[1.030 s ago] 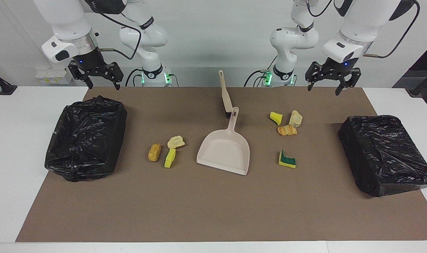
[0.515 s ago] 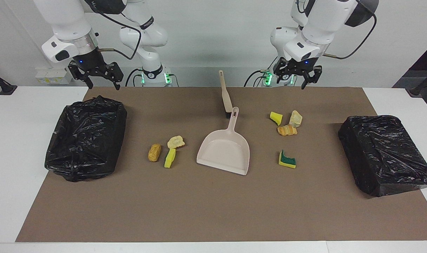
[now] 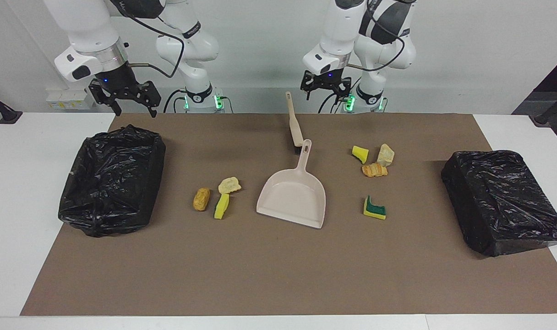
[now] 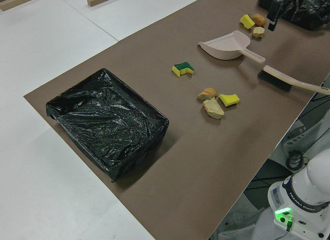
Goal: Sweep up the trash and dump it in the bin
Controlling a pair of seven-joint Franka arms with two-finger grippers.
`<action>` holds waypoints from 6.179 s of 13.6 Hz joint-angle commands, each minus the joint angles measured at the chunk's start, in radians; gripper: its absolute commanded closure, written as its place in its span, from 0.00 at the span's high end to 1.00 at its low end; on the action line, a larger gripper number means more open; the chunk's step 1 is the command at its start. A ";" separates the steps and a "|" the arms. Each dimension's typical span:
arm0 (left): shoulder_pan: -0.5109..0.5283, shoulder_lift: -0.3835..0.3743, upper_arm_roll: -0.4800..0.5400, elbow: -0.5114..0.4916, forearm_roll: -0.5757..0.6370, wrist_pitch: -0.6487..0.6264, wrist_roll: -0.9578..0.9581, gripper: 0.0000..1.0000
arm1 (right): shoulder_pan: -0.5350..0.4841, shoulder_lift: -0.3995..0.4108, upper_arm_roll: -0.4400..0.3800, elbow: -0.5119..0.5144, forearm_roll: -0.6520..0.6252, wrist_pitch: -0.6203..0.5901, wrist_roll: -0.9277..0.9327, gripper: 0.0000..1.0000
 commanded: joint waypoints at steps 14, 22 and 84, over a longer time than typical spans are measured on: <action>-0.399 0.067 0.020 -0.407 -0.025 0.473 -0.454 1.00 | -0.011 -0.018 0.005 -0.024 0.016 0.020 0.009 1.00; -0.398 0.073 0.021 -0.399 -0.024 0.450 -0.449 0.00 | -0.011 -0.017 0.004 -0.024 0.008 0.023 0.013 1.00; 0.090 0.254 0.021 -0.140 -0.050 0.316 0.060 0.00 | 0.559 0.241 0.019 -0.376 -0.197 0.445 -0.784 0.00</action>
